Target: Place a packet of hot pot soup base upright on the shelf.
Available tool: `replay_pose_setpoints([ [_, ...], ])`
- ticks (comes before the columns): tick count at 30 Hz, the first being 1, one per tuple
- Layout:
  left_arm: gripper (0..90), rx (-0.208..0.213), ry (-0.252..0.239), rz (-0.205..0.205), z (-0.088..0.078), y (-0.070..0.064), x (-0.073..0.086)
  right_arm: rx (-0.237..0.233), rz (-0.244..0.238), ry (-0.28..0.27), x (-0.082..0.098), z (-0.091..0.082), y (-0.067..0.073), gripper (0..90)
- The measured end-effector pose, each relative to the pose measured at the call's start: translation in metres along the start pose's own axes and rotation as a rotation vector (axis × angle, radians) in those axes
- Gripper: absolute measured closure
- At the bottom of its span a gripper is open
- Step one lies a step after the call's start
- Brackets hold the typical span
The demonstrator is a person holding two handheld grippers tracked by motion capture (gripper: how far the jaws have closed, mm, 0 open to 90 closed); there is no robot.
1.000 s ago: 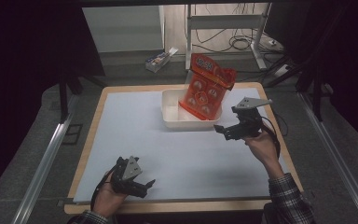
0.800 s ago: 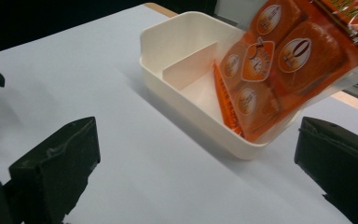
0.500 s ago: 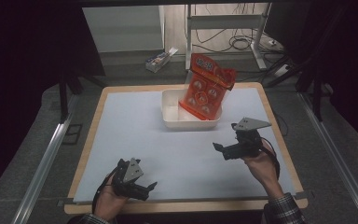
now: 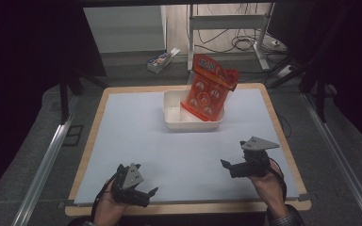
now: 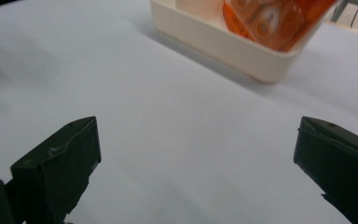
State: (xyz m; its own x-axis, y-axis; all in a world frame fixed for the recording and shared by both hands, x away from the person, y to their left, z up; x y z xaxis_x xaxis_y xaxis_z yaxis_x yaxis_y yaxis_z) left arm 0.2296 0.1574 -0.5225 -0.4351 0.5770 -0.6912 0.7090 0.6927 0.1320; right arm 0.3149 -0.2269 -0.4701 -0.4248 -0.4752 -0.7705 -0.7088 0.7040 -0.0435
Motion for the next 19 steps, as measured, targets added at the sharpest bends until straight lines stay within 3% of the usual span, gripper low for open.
replay_pose_setpoints([
  [4,2.8,-0.002,0.006,-0.003,-0.001,-0.003,0.002,-0.003,0.014,0.018,0.011,0.000,0.007,0.4],
  [9,2.7,-0.009,0.015,-0.006,-0.002,-0.003,0.004,-0.003,-0.009,0.063,0.018,0.004,0.016,0.4],
  [14,2.6,-0.023,0.028,-0.008,-0.004,-0.003,0.006,-0.004,0.012,0.103,0.027,0.009,0.016,0.4],
  [19,2.6,-0.036,0.045,-0.018,-0.005,-0.001,0.006,0.002,0.042,0.104,0.031,0.009,0.014,0.4],
])
Point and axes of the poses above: each handheld gripper's, and its own axes: z roughly forward along the jaws, x roughly out of its underside, y roughly to its left, the point moved 1 cm from there along z, roughly forward along the jaws, and after that the axes turned 5 degrees about y, right-handed, at the moved point
